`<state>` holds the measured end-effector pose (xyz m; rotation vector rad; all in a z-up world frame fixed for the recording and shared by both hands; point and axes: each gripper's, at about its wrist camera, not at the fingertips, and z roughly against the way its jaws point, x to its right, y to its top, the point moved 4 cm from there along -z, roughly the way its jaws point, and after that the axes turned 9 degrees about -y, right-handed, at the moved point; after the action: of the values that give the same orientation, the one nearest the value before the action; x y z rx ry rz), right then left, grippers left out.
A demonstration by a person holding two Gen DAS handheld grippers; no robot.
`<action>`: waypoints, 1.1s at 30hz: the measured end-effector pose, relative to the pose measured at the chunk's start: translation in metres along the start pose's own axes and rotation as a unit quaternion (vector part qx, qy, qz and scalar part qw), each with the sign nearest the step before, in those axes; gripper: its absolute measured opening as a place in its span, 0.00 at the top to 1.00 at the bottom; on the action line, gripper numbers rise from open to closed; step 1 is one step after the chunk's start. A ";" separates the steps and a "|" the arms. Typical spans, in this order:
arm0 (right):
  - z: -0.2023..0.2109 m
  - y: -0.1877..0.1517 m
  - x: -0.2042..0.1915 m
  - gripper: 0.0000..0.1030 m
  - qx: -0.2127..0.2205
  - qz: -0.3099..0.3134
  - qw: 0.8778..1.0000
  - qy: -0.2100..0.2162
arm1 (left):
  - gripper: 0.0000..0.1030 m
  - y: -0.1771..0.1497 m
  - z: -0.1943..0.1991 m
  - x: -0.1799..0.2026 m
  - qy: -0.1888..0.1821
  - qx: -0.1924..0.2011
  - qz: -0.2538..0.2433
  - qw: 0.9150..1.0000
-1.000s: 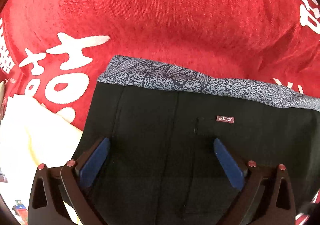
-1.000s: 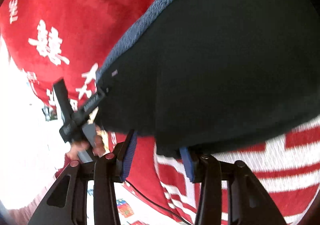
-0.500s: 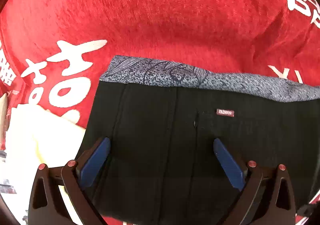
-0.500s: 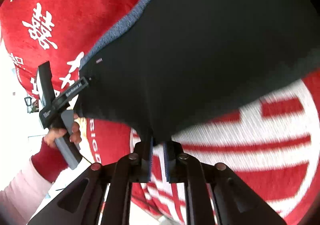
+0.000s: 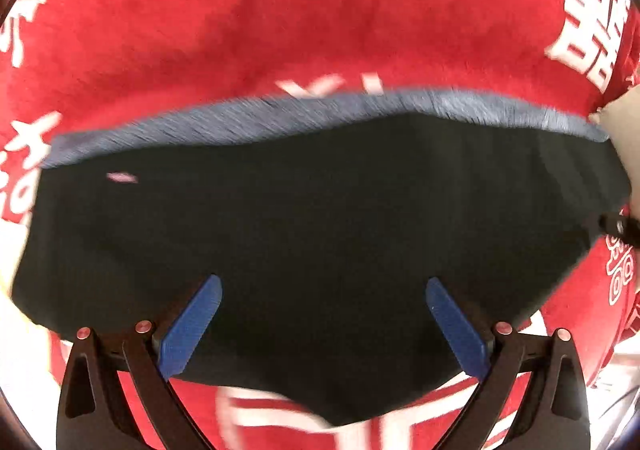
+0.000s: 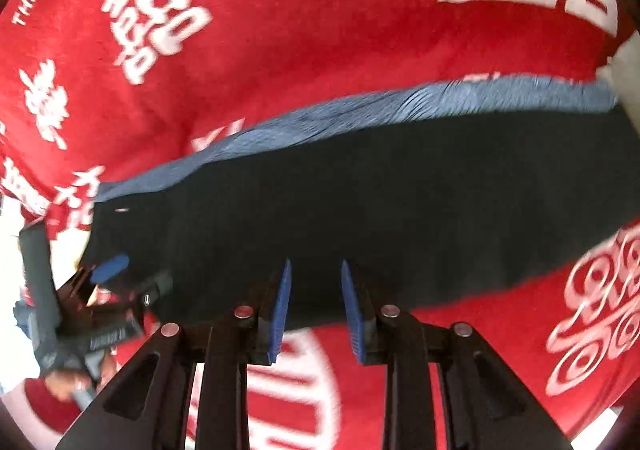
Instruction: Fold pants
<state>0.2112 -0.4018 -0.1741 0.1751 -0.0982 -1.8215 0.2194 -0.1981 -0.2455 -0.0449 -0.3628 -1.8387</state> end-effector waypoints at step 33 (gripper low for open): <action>-0.044 0.111 0.151 0.56 0.035 -0.011 0.996 -0.077 | 0.00 0.102 -0.049 0.052 0.048 0.034 0.112 0.992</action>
<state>0.2872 -0.5753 -0.2097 0.0853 -0.2710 -1.8527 0.3079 -0.2854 -0.2579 0.0483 -0.3391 -1.5989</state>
